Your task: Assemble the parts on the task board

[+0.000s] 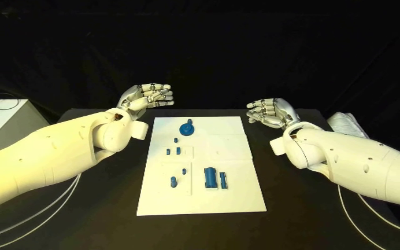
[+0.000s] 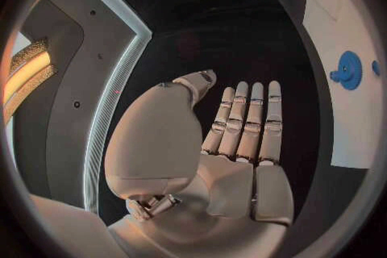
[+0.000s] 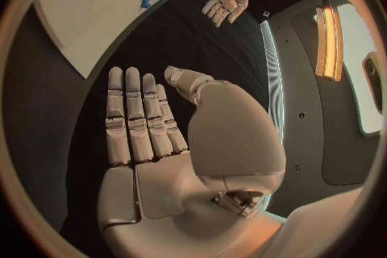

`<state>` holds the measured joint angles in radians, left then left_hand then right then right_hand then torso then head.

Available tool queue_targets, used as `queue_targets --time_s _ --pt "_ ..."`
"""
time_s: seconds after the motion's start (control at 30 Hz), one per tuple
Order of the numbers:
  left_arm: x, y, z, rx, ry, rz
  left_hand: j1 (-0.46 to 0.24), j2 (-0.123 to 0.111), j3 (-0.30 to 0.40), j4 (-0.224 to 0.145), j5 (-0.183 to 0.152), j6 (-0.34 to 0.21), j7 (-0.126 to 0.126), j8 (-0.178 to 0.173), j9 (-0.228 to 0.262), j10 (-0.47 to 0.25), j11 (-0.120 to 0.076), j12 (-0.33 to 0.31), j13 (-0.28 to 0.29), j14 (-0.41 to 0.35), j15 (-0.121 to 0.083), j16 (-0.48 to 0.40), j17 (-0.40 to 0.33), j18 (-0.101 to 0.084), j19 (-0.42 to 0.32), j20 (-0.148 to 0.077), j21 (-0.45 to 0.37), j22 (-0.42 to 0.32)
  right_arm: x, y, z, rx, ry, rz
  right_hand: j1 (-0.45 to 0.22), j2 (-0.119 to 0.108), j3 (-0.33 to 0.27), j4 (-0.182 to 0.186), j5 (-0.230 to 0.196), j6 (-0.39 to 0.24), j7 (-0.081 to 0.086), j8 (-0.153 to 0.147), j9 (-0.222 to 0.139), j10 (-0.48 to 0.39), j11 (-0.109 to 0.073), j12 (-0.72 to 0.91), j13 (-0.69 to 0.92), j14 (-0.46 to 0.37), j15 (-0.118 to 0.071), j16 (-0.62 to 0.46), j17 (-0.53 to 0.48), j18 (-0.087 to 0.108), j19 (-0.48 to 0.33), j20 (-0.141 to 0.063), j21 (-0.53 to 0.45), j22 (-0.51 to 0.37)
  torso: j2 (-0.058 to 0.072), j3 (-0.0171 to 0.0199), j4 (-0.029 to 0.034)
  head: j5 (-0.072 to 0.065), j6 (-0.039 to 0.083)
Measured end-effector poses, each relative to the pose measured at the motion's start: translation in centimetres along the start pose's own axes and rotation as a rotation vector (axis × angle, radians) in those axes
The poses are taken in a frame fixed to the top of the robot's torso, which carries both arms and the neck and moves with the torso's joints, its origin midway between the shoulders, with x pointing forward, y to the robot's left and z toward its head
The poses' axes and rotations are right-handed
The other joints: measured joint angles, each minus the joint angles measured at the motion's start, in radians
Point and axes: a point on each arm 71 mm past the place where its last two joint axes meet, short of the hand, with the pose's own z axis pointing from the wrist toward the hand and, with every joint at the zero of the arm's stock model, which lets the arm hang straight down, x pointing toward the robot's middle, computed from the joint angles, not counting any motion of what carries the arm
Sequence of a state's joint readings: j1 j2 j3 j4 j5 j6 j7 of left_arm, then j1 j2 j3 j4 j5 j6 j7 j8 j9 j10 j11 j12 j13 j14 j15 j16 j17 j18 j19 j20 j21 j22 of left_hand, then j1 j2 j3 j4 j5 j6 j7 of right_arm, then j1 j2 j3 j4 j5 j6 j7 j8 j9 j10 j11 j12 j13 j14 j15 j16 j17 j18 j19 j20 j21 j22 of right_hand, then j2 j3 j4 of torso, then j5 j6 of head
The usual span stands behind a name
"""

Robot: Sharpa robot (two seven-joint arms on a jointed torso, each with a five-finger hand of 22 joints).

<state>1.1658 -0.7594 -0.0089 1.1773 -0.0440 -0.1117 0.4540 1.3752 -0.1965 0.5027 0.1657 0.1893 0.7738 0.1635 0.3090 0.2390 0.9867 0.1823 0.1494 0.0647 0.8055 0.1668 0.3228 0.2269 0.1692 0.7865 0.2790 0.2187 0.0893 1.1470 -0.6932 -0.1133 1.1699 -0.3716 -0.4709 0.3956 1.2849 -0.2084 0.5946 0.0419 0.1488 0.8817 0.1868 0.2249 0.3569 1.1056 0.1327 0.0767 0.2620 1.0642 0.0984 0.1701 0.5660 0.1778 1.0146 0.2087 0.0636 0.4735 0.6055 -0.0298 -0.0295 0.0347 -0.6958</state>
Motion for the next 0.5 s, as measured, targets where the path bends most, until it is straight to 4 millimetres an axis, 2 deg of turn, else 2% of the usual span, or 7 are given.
queue_targets --time_s 0.13,0.2,0.23,0.3,0.37,0.43,0.5 --pt "-0.2 0.5 0.3 0.006 -0.028 -0.009 0.0 0.01 -0.023 -0.007 -0.005 -0.015 -0.007 -0.016 -0.014 -0.024 -0.005 -0.03 -0.002 -0.031 0.0 -0.046 -0.017 0.0 -0.018 -0.001 -0.037 -0.02 0.2 -0.1 0.5 0.003 0.014 0.042 -0.007 0.007 -0.03 0.005 -0.004 -0.032 0.003 -0.031 -0.021 -0.027 0.014 -0.01 -0.098 -0.025 0.012 -0.061 -0.079 0.0 -0.049 0.01 -0.001 -0.138 -0.009 0.0038 -0.0013 0.006 0.012" --pt "-0.3 0.5 0.3 0.005 -0.028 -0.009 -0.097 0.058 -0.139 -0.045 -0.05 -0.194 -0.044 -0.088 -0.069 -0.256 -0.044 -0.06 -0.017 -0.219 -0.041 -0.114 -0.068 -0.032 -0.202 -0.066 -0.082 -0.038 0.2 -0.1 0.5 0.003 0.015 0.043 -0.099 0.055 -0.165 -0.005 -0.038 -0.233 -0.04 -0.078 -0.101 -0.106 -0.019 -0.027 -0.144 -0.104 -0.013 -0.09 -0.198 -0.039 -0.277 -0.04 -0.018 -0.226 -0.009 0.0039 -0.0013 0.006 0.012" --pt "-0.2 0.5 0.2 0.004 -0.028 -0.009 -0.144 0.076 -0.187 -0.061 -0.068 -0.27 -0.06 -0.117 -0.091 -0.351 -0.063 -0.072 -0.023 -0.295 -0.057 -0.142 -0.088 -0.049 -0.279 -0.094 -0.1 -0.045 0.2 -0.1 0.4 0.004 0.015 0.043 -0.145 0.076 -0.225 -0.01 -0.053 -0.324 -0.061 -0.099 -0.136 -0.149 -0.036 -0.035 -0.161 -0.194 -0.024 -0.102 -0.249 -0.058 -0.38 -0.064 -0.024 -0.261 -0.009 0.0039 -0.0012 0.006 0.012" --pt "-0.1 0.5 0.2 0.002 -0.027 -0.01 -0.251 0.112 -0.281 -0.092 -0.104 -0.42 -0.09 -0.174 -0.135 -0.54 -0.098 -0.095 -0.035 -0.447 -0.09 -0.196 -0.13 -0.087 -0.43 -0.15 -0.136 -0.058 0.4 0.0 0.2 0.004 0.016 0.052 -0.243 0.116 -0.335 -0.02 -0.082 -0.49 -0.099 -0.136 -0.202 -0.377 -0.064 -0.047 -0.191 -0.43 -0.046 -0.122 -0.344 -0.094 -0.569 -0.107 -0.036 -0.325 -0.011 0.0047 -0.0005 0.004 0.016" --pt "0.3 0.7 0.0 -0.002 -0.024 -0.013 -0.334 0.135 -0.34 -0.112 -0.127 -0.513 -0.109 -0.21 -0.163 -0.659 -0.121 -0.109 -0.044 -0.543 -0.111 -0.229 -0.155 -0.11 -0.525 -0.184 -0.158 -0.067 0.8 0.2 0.0 0.003 0.018 0.067 -0.324 0.141 -0.406 -0.026 -0.1 -0.597 -0.123 -0.16 -0.244 -0.569 -0.083 -0.055 -0.21 -0.6 -0.06 -0.135 -0.405 -0.117 -0.691 -0.135 -0.042 -0.366 -0.015 0.0067 0.0019 -0.001 0.025" --pt "1.1 1.0 -0.2 -0.009 -0.018 -0.018 -0.429 0.153 -0.388 -0.128 -0.145 -0.591 -0.125 -0.239 -0.186 -0.756 -0.139 -0.121 -0.049 -0.621 -0.127 -0.257 -0.177 -0.119 -0.602 -0.212 -0.175 -0.073 1.4 0.4 -0.5 0.004 0.02 0.091 -0.534 0.161 -0.462 -0.031 -0.115 -0.682 -0.142 -0.179 -0.278 -0.727 -0.098 -0.058 -0.226 -0.737 -0.072 -0.145 -0.452 -0.125 -0.787 -0.157 -0.047 -0.398 -0.02 0.0094 0.0052 -0.006 0.036" --pt "1.8 1.2 -0.4 -0.013 -0.016 -0.021 -0.628 0.165 -0.418 -0.139 -0.157 -0.64 -0.136 -0.258 -0.199 -0.818 -0.151 -0.129 -0.054 -0.67 -0.138 -0.275 -0.19 -0.133 -0.652 -0.23 -0.187 -0.077 2.0 0.8 -0.9 0.002 0.02 0.12 -0.719 0.174 -0.496 -0.034 -0.124 -0.734 -0.153 -0.191 -0.298 -0.825 -0.107 -0.064 -0.235 -0.822 -0.079 -0.152 -0.482 -0.141 -0.846 -0.17 -0.05 -0.417 -0.029 0.0135 0.0105 -0.014 0.052"
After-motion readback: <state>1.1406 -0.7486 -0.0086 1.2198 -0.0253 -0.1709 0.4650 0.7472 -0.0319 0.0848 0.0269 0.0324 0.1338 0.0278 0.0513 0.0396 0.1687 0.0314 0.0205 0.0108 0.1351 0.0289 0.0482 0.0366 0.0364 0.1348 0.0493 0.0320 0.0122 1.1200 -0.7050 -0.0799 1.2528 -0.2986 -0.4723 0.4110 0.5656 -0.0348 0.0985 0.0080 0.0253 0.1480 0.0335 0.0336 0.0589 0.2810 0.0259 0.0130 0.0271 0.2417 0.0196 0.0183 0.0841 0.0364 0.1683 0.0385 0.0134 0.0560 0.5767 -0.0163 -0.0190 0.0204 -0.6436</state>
